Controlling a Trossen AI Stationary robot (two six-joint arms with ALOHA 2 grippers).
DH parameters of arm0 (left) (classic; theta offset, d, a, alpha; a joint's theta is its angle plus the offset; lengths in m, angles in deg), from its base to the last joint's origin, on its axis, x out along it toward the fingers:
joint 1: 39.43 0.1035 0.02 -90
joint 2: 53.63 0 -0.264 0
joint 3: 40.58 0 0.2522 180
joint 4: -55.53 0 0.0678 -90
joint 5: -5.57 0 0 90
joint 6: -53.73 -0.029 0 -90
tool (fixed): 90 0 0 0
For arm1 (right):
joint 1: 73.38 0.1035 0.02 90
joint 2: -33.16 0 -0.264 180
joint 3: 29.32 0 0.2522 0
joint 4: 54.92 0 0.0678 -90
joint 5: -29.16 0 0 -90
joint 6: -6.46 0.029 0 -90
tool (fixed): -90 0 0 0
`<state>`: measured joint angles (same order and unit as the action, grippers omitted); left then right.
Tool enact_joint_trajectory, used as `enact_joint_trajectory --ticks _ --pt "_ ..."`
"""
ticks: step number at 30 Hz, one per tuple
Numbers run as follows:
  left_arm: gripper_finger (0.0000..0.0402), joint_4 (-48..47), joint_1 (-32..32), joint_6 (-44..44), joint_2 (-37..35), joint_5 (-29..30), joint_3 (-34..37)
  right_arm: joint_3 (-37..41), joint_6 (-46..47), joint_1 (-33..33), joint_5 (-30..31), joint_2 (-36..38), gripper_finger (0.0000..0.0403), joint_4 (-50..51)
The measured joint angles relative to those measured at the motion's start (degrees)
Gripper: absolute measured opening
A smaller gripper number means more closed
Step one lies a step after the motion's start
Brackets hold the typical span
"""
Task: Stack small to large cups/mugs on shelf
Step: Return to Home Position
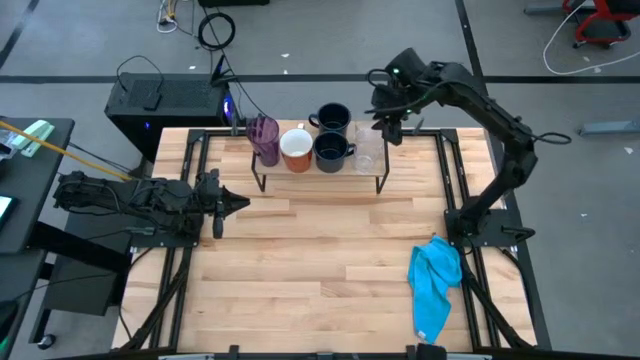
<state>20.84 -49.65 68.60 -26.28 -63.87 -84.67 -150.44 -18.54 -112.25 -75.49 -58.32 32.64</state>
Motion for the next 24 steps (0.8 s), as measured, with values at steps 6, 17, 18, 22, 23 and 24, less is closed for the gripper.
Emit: enact_joint_trajectory --ticks 6,17,18,22,23,24 --pt "0.004 0.0 0.0 -0.6 0.0 0.0 0.0 0.0 3.8 1.4 0.0 5.6 0.0133 -3.0" --pt "0.0025 0.3 0.0 -5.0 -0.1 4.3 0.0 21.4 13.1 9.2 -0.5 23.8 0.0076 -21.1" --pt "0.0024 0.5 0.0 -5.0 -0.1 5.5 0.0 24.5 14.0 10.2 -0.5 26.1 0.0071 -24.1" --pt "0.0024 1.6 0.0 -5.1 -0.1 7.7 0.0 35.7 17.0 13.6 -0.2 34.2 0.0055 -35.2" --pt "0.0026 1.9 0.0 -5.1 -0.1 7.7 0.0 38.2 17.7 14.3 0.1 36.2 0.0052 -37.2" --pt "0.0027 2.2 0.0 -5.1 -0.1 7.7 0.0 40.5 18.2 14.8 0.5 38.1 0.005 -39.1"
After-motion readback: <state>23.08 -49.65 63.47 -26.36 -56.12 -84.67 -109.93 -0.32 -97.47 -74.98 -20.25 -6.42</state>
